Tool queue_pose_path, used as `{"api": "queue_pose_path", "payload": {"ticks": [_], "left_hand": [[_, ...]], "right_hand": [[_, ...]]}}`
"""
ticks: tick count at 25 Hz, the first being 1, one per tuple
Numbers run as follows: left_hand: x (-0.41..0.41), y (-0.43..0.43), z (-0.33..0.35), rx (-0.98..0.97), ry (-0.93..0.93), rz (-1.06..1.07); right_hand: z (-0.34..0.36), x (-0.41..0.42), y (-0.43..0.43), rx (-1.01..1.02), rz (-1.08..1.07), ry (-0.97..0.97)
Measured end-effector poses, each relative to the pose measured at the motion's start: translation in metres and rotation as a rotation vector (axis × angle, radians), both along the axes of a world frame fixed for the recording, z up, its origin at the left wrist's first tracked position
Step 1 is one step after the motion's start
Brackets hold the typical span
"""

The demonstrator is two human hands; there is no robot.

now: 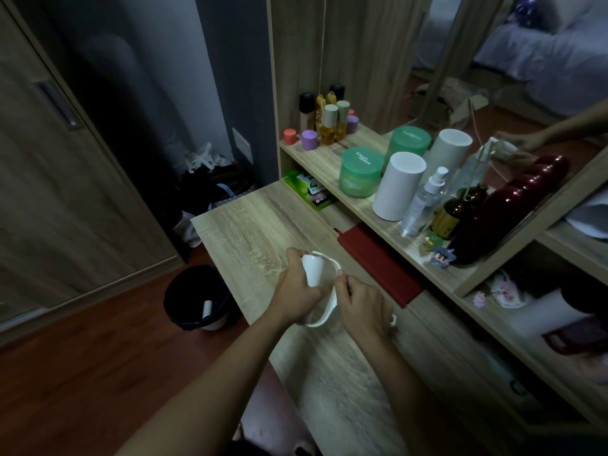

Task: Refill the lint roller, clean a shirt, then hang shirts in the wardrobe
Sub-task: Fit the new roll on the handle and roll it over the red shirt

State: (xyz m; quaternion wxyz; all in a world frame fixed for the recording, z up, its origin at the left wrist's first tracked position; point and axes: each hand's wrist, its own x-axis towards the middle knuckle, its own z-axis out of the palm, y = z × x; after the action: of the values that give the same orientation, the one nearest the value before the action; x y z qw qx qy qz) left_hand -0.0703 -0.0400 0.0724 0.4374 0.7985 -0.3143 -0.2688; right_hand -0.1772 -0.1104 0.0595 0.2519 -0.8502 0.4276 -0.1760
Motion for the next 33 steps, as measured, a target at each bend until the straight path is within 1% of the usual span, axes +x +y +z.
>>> {"api": "queue_pose_path", "payload": {"ticks": [1, 3, 4, 5, 6, 8, 11, 14, 18, 24, 26, 28, 30, 31, 32, 33], "left_hand": [[0.001, -0.001, 0.002, -0.01, -0.004, 0.02], [0.005, -0.001, 0.007, -0.011, -0.073, 0.042], [0.009, 0.0, 0.008, -0.011, -0.136, 0.032], [0.012, 0.001, 0.009, -0.019, -0.201, 0.01], [0.016, 0.003, 0.009, -0.03, -0.252, -0.018], [0.02, 0.005, 0.009, -0.036, -0.318, -0.062], [0.019, 0.009, 0.006, 0.02, -0.332, -0.047], [0.012, 0.012, 0.0, 0.025, -0.364, 0.033], [0.01, 0.008, 0.003, 0.029, -0.508, 0.069], [0.012, 0.009, 0.01, 0.009, -0.596, 0.032], [0.013, 0.012, 0.009, -0.01, -0.622, 0.042], [0.014, 0.014, 0.01, -0.038, -0.648, 0.018], [0.019, 0.015, 0.015, -0.045, -0.59, -0.051], [0.024, 0.016, 0.017, -0.047, -0.501, -0.075], [0.03, 0.017, 0.019, -0.068, -0.393, -0.056], [0.037, 0.016, 0.02, -0.114, -0.292, 0.028]], "right_hand": [[0.001, -0.001, -0.006, 0.037, 0.065, -0.051], [0.001, -0.004, -0.021, 0.249, 0.241, -0.17], [0.001, -0.006, -0.027, 0.355, 0.328, -0.186], [-0.001, -0.008, -0.031, 0.425, 0.404, -0.158], [-0.003, -0.011, -0.032, 0.449, 0.459, -0.107], [-0.01, -0.015, -0.029, 0.432, 0.489, -0.043], [-0.016, -0.019, -0.021, 0.373, 0.466, -0.102], [-0.016, -0.02, -0.02, 0.283, 0.533, -0.129], [-0.013, -0.018, -0.024, 0.314, 0.603, -0.132], [-0.008, -0.013, -0.024, 0.333, 0.627, -0.119], [-0.008, -0.014, -0.023, 0.298, 0.636, -0.108], [-0.008, -0.017, -0.021, 0.216, 0.634, -0.105], [-0.008, -0.02, -0.021, 0.116, 0.609, -0.103], [-0.007, -0.021, -0.022, 0.083, 0.593, -0.099], [-0.007, -0.022, -0.024, 0.072, 0.576, -0.102], [-0.007, -0.024, -0.027, 0.081, 0.556, -0.112]]}}
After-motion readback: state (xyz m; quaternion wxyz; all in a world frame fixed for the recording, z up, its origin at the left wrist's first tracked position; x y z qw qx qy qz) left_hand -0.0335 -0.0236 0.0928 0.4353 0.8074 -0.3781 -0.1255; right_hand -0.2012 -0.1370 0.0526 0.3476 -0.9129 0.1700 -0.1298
